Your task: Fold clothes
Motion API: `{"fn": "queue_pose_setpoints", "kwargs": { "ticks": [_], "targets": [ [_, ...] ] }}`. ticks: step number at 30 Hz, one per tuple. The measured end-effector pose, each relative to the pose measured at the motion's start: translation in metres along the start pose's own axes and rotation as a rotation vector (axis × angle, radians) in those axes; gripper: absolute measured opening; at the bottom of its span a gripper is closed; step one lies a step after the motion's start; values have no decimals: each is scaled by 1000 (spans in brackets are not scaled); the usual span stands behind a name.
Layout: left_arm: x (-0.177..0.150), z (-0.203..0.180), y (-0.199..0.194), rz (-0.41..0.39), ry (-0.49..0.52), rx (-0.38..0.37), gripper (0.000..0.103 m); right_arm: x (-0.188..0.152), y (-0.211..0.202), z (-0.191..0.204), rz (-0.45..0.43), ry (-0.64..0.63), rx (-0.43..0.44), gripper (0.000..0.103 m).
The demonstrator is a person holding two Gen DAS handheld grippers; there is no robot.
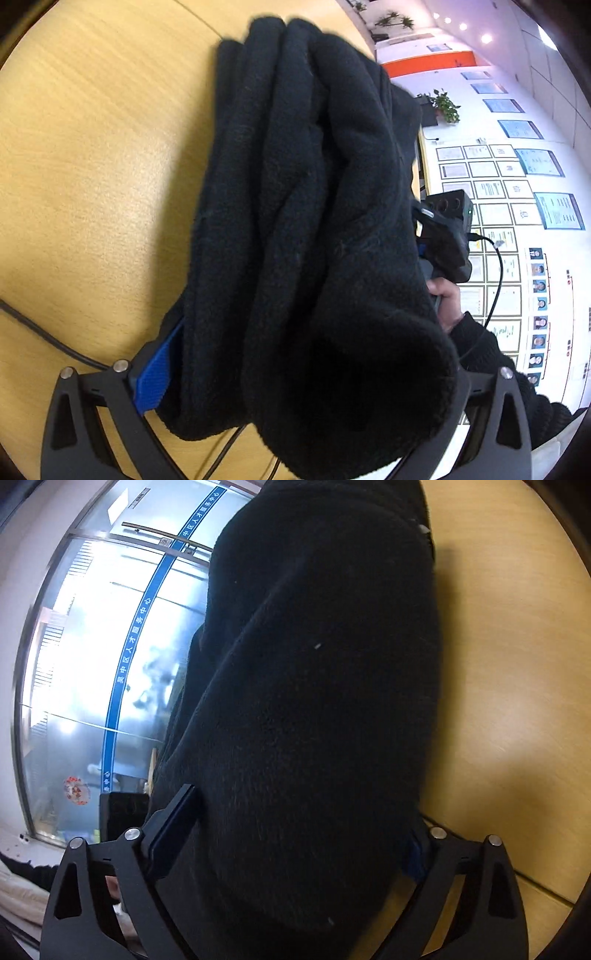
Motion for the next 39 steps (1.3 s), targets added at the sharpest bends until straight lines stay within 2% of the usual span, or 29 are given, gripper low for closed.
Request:
{"fn": "queue_pose_setpoints", "kwargs": {
  "ticks": [3, 6, 8, 12, 15, 18, 22, 24, 26, 28, 29, 30, 31, 34, 37, 39],
  "targets": [
    [-4, 4, -7, 25, -32, -24, 68, -3, -5, 20, -80, -50, -53, 46],
    [0, 9, -27, 13, -35, -42, 53, -6, -11, 53, -145, -96, -99, 41],
    [8, 8, -49, -9, -23, -58, 51, -6, -12, 82, -171, -122, -143, 40],
    [52, 5, -120, -108, -7, -120, 49, 14, -6, 146, -244, -128, -171, 39],
    [106, 5, -191, -193, 52, -121, 49, 46, 15, 201, -309, -124, -135, 39],
    [171, 15, -254, -269, 137, -93, 50, 94, 55, 258, -375, -137, -70, 40],
    [272, 62, -310, -358, 221, -6, 51, 165, 133, 305, -445, -117, 38, 41],
    [316, 97, -319, -394, 225, 46, 53, 191, 182, 304, -453, -76, 61, 42],
    [361, 141, -312, -397, 216, 112, 54, 213, 245, 286, -430, -25, 31, 43],
    [398, 197, -292, -354, 172, 192, 54, 223, 317, 250, -337, 42, -60, 43],
    [409, 219, -276, -316, 134, 222, 60, 224, 341, 235, -298, 55, -109, 46],
    [417, 226, -273, -329, 121, 175, 65, 228, 350, 231, -303, 47, -118, 46],
    [424, 230, -271, -347, 111, 122, 65, 235, 351, 232, -326, 45, -107, 46],
    [433, 227, -270, -387, 145, 119, 67, 249, 362, 238, -314, 5, -129, 47],
    [440, 227, -265, -425, 128, 110, 69, 258, 361, 245, -311, 22, -140, 48],
    [444, 229, -265, -415, 132, 109, 76, 261, 358, 244, -292, 27, -161, 60]
  ]
}}
Point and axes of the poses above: each gripper's, at about its wrist camera, not at the fingertips, and y roughly the way its jaws point, z to its left, x to its top, the point moved 10 cm from there along y, roughly the way its jaws point, and after that the axes turned 6 degrees about -z, right-handed, at the moved point
